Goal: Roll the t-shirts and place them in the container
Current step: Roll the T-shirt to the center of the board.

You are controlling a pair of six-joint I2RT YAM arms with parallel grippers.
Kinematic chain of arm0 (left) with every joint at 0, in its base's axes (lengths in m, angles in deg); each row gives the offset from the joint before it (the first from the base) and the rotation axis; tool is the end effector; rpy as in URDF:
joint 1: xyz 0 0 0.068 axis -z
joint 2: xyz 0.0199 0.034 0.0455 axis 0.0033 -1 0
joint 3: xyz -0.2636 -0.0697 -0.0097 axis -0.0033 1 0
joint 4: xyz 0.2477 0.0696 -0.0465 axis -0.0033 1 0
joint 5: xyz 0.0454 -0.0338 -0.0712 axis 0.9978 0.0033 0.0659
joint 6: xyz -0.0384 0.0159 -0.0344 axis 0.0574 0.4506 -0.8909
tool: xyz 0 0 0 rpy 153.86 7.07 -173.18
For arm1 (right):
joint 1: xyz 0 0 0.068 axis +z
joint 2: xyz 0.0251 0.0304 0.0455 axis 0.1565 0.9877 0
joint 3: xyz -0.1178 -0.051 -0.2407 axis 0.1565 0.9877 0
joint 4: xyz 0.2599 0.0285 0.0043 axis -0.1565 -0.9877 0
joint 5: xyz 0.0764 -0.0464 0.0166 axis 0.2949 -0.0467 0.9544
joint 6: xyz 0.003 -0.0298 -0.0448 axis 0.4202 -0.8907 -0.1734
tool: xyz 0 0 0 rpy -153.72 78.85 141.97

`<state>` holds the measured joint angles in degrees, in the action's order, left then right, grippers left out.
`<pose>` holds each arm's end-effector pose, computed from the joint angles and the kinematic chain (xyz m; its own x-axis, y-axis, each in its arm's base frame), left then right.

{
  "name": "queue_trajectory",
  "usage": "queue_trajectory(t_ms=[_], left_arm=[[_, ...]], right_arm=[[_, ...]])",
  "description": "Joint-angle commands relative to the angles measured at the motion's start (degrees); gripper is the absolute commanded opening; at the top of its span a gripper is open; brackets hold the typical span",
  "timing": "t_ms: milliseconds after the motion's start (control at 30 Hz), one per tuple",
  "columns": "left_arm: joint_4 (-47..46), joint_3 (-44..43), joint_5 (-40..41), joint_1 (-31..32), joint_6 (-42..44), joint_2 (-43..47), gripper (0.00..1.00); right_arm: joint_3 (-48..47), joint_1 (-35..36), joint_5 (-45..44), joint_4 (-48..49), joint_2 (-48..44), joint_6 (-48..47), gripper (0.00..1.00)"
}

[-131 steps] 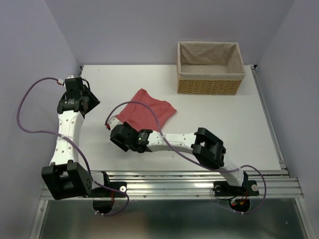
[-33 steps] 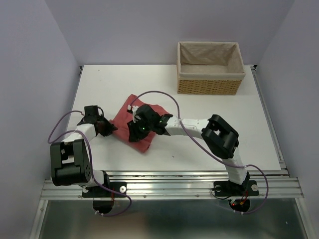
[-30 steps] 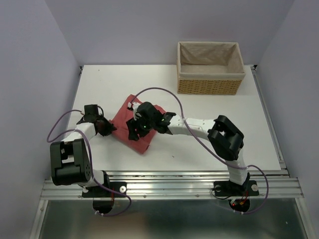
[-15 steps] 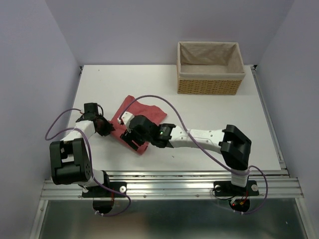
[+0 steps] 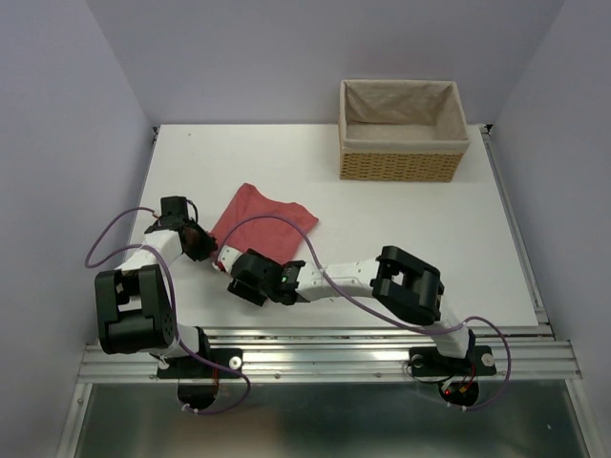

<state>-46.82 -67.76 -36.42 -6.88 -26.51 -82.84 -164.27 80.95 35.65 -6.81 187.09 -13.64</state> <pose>0.2669 0.0270 0.1758 -0.6568 -0.6353 -0.4062 -0.4708 0.7663 -0.4372 0.1549 0.4385 0.1664 -0.1630 -0.7314 -0.6622 -0.8464 0.4486 -0.2871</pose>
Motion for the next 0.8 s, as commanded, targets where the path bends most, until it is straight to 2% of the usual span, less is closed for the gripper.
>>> queue_trajectory(t_ms=[0,33,133,233,433,533,567,633,700,733,767], left_arm=[[1.6,-1.7,1.9,0.2,1.4,1.5,0.0],[1.4,-1.7,1.7,0.3,1.3,1.5,0.0],[1.5,-1.9,1.5,0.3,1.4,1.3,0.0],[1.5,-2.1,1.4,0.3,1.6,1.3,0.0],[1.8,-2.9,1.2,0.3,2.0,1.3,0.0],[2.2,-3.4,1.2,0.3,2.4,1.3,0.0],[2.4,-3.5,1.3,0.3,2.6,1.3,0.04],[3.0,-4.3,1.5,0.3,3.2,1.5,0.14],[4.2,-5.7,1.9,0.3,3.7,2.0,0.27],[4.7,-6.8,2.0,0.3,4.2,2.3,0.37],[5.2,-7.5,2.4,0.3,4.4,2.5,0.4]], right_arm=[[-1.4,1.1,-7.8,7.0,2.1,-3.0,0.69],[-1.4,1.1,-8.1,7.4,2.3,-3.2,0.67],[-1.0,1.6,-11.1,9.1,2.8,-2.6,0.48],[-1.2,1.6,-13.0,9.6,2.9,-1.7,0.34],[-1.0,1.6,-14.0,10.6,2.1,-1.4,0.27],[-1.0,1.6,-12.6,10.4,1.4,-0.5,0.05],[-1.1,1.6,-10.5,10.0,1.3,0.0,0.01],[-1.3,1.0,-7.0,8.4,0.8,1.9,0.01],[-2.6,0.2,-0.7,5.6,0.7,4.1,0.01],[-2.8,-0.7,3.6,5.1,0.4,4.2,0.01],[-2.9,-1.2,5.9,4.4,0.2,6.3,0.01]])
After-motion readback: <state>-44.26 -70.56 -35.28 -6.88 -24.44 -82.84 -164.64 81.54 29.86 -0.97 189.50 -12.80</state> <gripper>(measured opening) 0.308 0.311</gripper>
